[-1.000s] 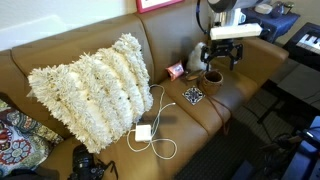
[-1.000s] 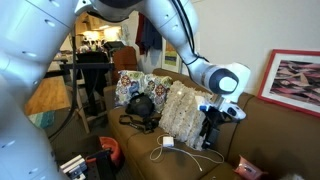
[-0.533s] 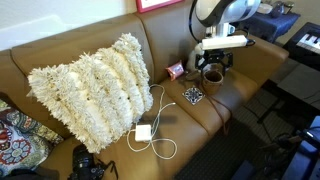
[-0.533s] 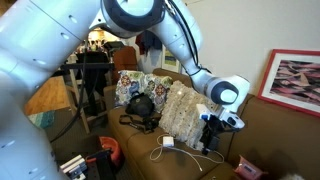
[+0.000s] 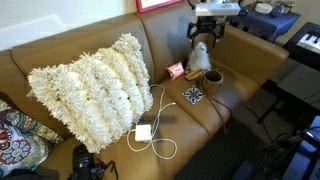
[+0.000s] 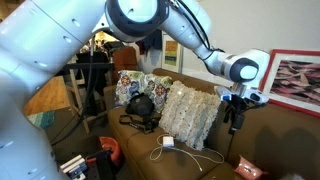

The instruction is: Move the brown bag to the left side of the sofa

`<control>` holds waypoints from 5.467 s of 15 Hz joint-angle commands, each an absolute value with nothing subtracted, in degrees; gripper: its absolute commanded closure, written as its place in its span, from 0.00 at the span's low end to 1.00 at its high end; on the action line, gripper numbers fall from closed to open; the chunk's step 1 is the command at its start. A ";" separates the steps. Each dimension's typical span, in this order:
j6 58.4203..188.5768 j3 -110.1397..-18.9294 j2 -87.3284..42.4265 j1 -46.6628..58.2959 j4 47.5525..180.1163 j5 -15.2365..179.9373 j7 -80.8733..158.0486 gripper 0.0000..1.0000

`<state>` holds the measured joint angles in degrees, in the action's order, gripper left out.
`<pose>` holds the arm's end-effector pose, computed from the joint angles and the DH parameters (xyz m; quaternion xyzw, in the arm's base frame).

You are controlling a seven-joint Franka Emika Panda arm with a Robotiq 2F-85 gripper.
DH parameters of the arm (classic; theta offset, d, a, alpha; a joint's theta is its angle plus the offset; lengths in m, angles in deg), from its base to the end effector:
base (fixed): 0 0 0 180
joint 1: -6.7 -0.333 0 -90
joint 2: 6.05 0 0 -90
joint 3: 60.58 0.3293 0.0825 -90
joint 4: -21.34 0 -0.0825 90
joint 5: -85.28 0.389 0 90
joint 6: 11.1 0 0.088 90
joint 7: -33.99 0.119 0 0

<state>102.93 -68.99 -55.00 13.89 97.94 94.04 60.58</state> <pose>0.7118 -0.1648 0.1980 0.9220 -0.3752 -0.0959 0.0001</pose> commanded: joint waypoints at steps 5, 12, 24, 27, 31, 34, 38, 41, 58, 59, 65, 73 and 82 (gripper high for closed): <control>100.80 -73.04 -58.24 18.44 92.13 93.27 60.94 0.00; 103.31 -73.32 -57.64 22.50 94.97 94.16 58.97 0.00; 104.54 -71.55 -63.46 20.15 101.75 95.14 59.81 0.00; 106.27 -70.71 -63.41 20.12 104.61 95.93 58.64 0.00; 108.19 -69.31 -62.66 19.44 107.34 97.24 57.75 0.00; 106.73 -68.51 -64.33 17.95 103.97 97.07 58.30 0.00; 104.03 -68.07 -65.92 16.04 97.50 96.52 59.39 0.00; 101.31 -68.29 -66.92 15.10 90.40 96.05 60.46 0.00; 98.82 -75.11 -70.56 22.66 79.21 92.72 62.93 0.00; 99.47 -75.05 -70.44 22.85 79.78 92.79 62.74 0.00; 100.31 -74.47 -71.39 23.15 82.62 93.30 62.79 0.00; 101.12 -74.07 -78.28 23.41 82.39 93.57 62.88 0.00; 103.39 -73.84 -82.59 23.22 83.15 93.70 62.50 0.00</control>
